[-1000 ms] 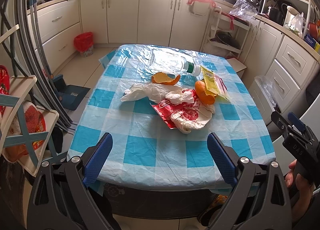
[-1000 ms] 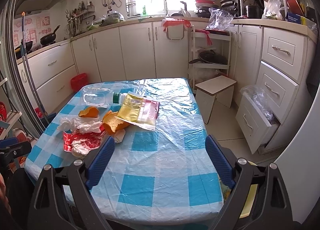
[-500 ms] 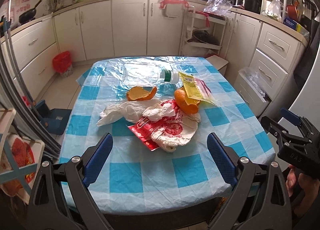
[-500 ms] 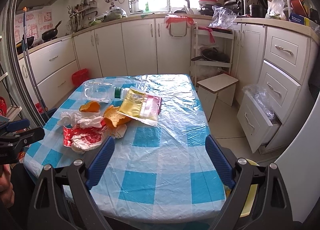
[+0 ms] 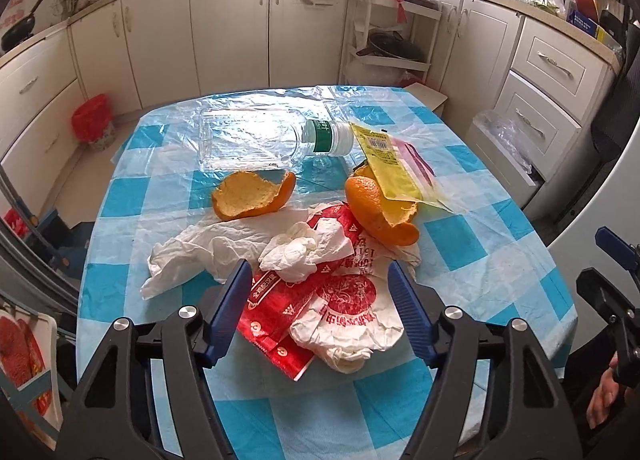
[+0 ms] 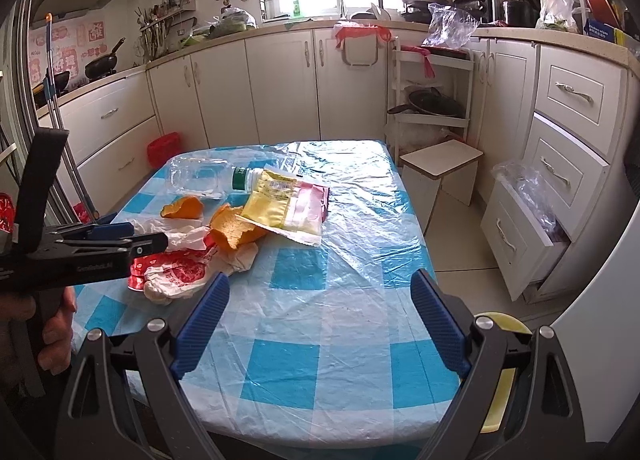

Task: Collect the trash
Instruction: 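Grasp the crumpled white tissue with the left tool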

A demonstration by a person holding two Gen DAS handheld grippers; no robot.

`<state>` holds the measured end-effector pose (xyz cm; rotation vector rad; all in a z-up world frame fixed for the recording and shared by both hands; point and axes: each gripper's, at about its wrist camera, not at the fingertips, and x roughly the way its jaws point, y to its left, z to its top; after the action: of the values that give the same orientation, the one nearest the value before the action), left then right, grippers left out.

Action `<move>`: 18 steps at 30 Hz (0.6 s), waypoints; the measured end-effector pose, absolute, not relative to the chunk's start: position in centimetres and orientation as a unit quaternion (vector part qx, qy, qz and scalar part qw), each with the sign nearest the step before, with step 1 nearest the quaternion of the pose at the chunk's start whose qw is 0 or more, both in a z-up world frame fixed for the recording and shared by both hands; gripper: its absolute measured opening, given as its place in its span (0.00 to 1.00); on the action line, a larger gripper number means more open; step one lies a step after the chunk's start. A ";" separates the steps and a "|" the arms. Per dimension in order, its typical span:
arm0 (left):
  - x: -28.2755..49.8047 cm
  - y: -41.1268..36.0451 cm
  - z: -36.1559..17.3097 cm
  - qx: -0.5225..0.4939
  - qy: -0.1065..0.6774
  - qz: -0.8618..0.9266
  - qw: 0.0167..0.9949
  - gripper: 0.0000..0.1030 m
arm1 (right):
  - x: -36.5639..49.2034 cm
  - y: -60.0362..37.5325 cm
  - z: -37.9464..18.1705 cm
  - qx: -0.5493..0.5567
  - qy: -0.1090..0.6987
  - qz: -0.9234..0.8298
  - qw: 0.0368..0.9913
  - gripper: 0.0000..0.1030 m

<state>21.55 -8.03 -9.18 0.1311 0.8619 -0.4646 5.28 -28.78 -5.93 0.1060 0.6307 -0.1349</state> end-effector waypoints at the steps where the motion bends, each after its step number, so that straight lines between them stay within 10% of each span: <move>1: 21.9 -8.3 -9.5 0.069 0.416 -0.222 0.879 0.62 | 5.3 -28.8 -6.0 0.053 0.311 -0.065 0.947 0.86; 18: 24.5 -8.8 -12.2 0.077 0.452 -0.217 0.862 0.05 | 6.0 -28.9 -6.4 0.072 0.326 -0.053 0.941 0.88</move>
<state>24.48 -8.84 -12.22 0.1623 0.9475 -0.4543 5.96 -28.91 -6.43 0.1461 0.6646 -0.1084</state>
